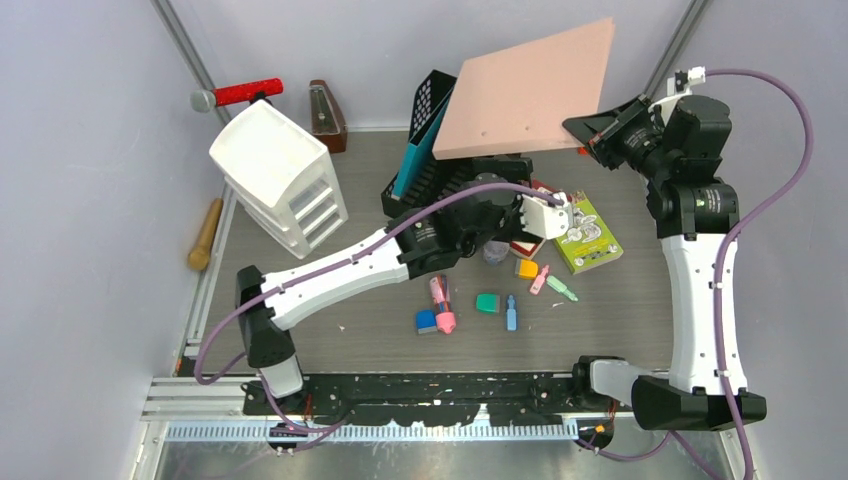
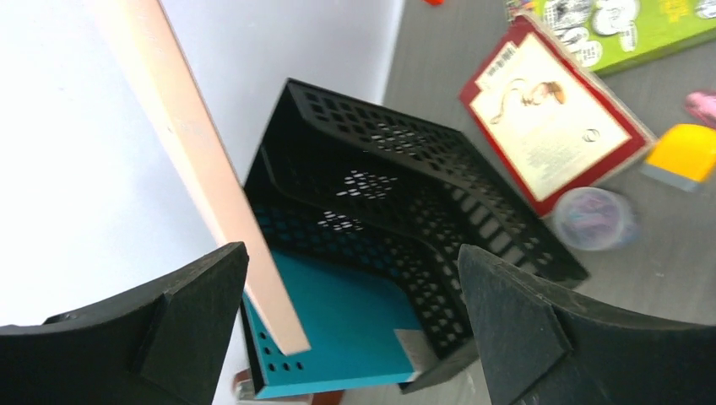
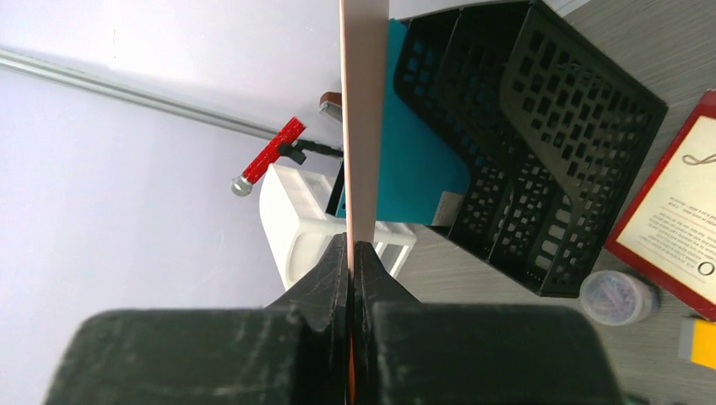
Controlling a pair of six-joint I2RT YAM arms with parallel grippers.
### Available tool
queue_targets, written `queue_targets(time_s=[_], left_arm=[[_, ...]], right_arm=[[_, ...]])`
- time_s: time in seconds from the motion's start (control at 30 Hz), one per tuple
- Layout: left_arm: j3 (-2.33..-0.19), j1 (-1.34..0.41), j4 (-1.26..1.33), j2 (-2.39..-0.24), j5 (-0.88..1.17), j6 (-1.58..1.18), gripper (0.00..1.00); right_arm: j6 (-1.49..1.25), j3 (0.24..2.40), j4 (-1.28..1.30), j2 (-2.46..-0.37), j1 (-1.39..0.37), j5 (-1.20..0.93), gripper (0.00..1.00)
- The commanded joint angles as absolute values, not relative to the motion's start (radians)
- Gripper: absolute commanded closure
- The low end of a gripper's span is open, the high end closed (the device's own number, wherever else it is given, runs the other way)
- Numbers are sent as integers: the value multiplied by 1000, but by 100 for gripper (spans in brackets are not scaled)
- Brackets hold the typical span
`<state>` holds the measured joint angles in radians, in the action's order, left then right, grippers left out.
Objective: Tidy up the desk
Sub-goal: Pick up the folder from the center of the board.
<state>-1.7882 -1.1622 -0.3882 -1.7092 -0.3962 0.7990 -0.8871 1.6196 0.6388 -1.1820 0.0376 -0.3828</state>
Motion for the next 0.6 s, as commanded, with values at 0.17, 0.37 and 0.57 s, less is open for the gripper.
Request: queue_targets(time_s=[0.17,0.37,0.57], left_arm=[[-1823,-1157,-112,-1754,-519,1052,0],[-1774,-1116,-91,-1736,-509,1029,3],[-1750,-1060,-65,-1727,-463,997,11]], right_arm=[[-912,1589,516,-1125,48,-484,100],[-913,1575,513,-1115,48,-526,100],[-882,1582,540,-1106,48,-553,100]])
